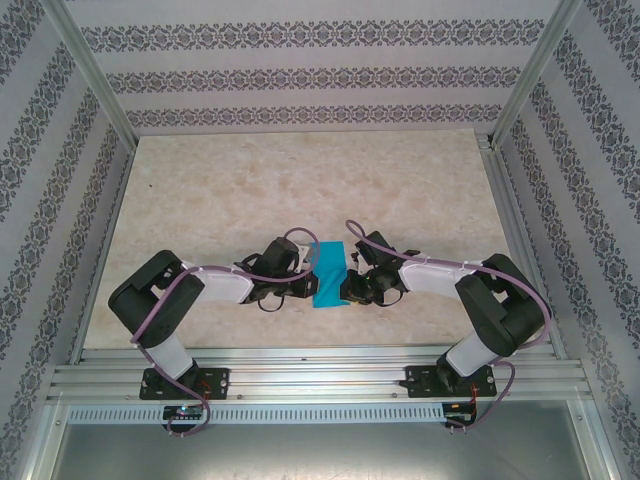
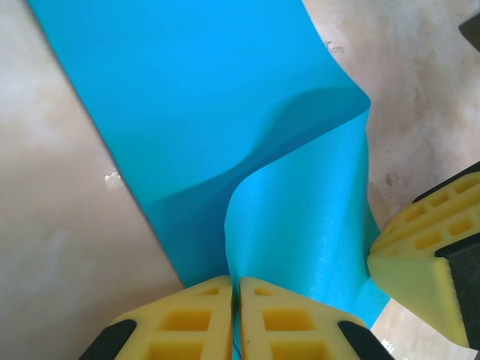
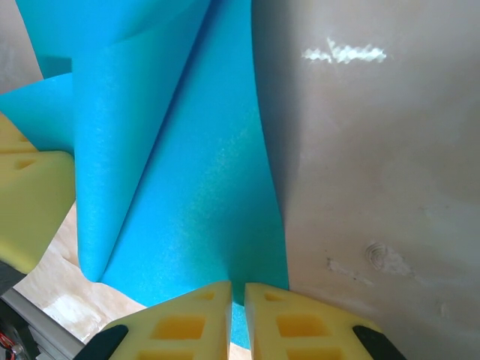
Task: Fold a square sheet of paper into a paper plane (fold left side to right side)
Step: Fold the triangle a second time at the center of the table.
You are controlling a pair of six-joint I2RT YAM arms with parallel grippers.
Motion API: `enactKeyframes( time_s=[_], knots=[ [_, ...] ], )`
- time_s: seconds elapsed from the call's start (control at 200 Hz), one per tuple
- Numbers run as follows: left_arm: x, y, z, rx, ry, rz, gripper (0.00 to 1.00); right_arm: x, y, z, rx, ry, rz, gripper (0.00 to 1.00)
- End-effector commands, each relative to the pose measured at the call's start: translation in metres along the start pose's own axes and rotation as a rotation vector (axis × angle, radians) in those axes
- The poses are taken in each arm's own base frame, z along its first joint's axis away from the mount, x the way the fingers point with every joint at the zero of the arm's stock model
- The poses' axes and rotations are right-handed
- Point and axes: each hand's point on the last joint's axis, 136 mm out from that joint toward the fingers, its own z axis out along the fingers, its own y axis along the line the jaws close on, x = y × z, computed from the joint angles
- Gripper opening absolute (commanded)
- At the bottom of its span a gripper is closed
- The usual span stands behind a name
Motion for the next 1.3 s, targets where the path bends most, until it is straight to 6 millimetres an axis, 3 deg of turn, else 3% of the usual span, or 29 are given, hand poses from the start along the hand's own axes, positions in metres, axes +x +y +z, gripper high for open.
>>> enactKeyframes(
  time_s=[0.0, 0.27, 0.515, 0.614, 0.864, 1.299],
  knots=[
    [-0.004, 0.005, 0.0, -0.014, -0.004, 0.013, 0.12, 0.008, -0.014, 0.008, 0.066, 0.026, -0.002, 0.15],
    [0.002, 0.013, 0.002, -0.043, 0.012, 0.009, 0.12, 0.003, -0.008, 0.005, 0.049, 0.011, -0.017, 0.16],
    [0.007, 0.018, 0.001, -0.062, 0.021, 0.007, 0.11, -0.026, 0.031, -0.036, -0.057, -0.121, -0.073, 0.22],
    [0.007, 0.018, 0.001, -0.061, 0.02, 0.008, 0.11, -0.031, 0.041, -0.042, -0.083, -0.146, -0.077, 0.22],
    [0.007, 0.018, 0.002, -0.057, 0.022, 0.007, 0.1, -0.039, 0.059, -0.025, -0.149, -0.16, -0.058, 0.17],
    [0.007, 0.018, 0.003, -0.059, 0.024, 0.007, 0.09, -0.042, 0.063, 0.002, -0.167, -0.129, -0.038, 0.15]
  ],
)
